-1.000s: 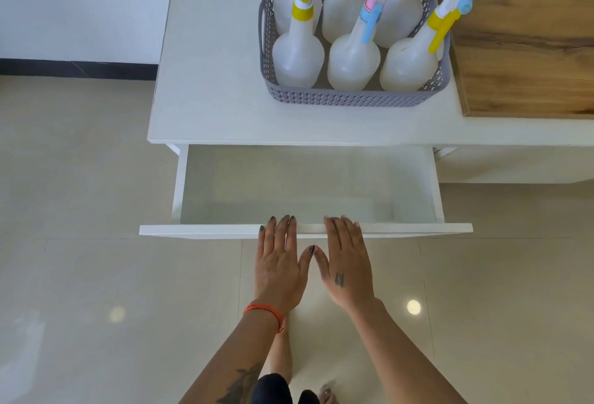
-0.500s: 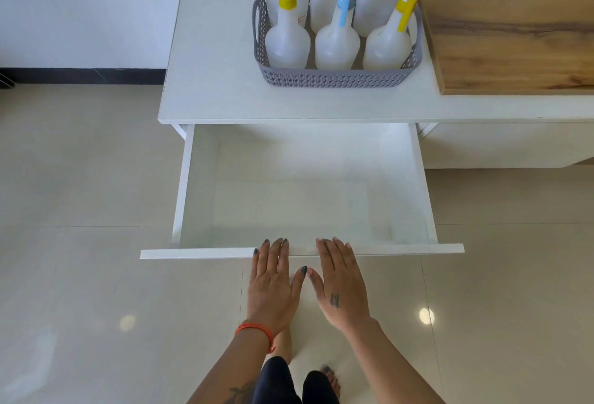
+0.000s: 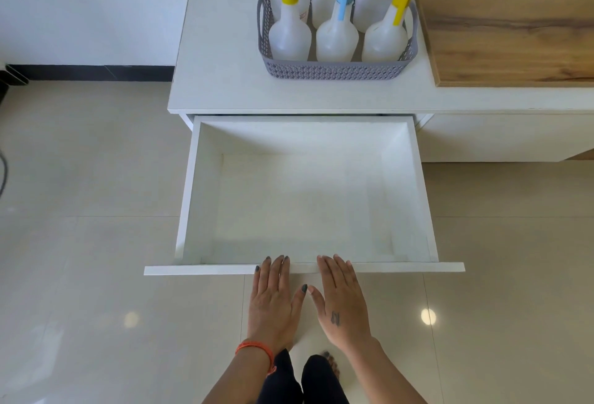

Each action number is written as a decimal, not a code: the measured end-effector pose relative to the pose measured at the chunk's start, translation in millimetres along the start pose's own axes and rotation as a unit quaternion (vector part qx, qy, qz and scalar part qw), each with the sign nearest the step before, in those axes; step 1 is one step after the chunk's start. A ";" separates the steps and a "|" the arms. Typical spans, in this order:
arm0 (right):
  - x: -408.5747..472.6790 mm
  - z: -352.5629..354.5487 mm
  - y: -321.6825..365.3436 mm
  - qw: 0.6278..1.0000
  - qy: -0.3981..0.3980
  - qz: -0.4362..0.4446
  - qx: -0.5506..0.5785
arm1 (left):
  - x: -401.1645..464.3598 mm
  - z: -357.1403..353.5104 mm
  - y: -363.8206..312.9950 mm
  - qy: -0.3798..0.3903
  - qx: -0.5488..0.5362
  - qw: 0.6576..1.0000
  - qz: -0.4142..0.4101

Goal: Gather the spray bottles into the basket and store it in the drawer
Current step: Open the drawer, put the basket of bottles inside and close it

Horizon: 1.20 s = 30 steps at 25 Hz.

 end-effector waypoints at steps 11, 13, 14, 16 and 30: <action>-8.8 2.4 5.6 1.000 0.016 -0.015 0.022 | -12.5 4.1 -1.1 0.018 -0.009 1.000 0.007; -7.8 3.0 5.4 0.998 0.020 -0.022 0.049 | -11.3 9.2 -5.8 0.004 -0.049 0.998 0.025; -6.0 4.8 5.5 0.998 0.014 -0.027 0.059 | -9.8 13.2 -8.2 -0.008 -0.079 0.996 0.038; 1.9 12.0 5.0 0.996 -0.009 -0.038 0.076 | -3.3 23.0 -13.0 -0.028 -0.128 0.989 0.064; 203.9 174.0 -71.7 0.959 -0.226 -0.142 0.100 | 192.4 228.5 -44.5 -0.181 -0.180 0.967 -0.022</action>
Point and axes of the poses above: each hand's wrist, its own x-axis towards the middle knuckle, its own z-axis out of the back of the hand, y = z × x, the point moved 3 cm from there along x, towards the middle knuckle, and after that the axes turned 7 degrees about -x, right-handed, at the moved point
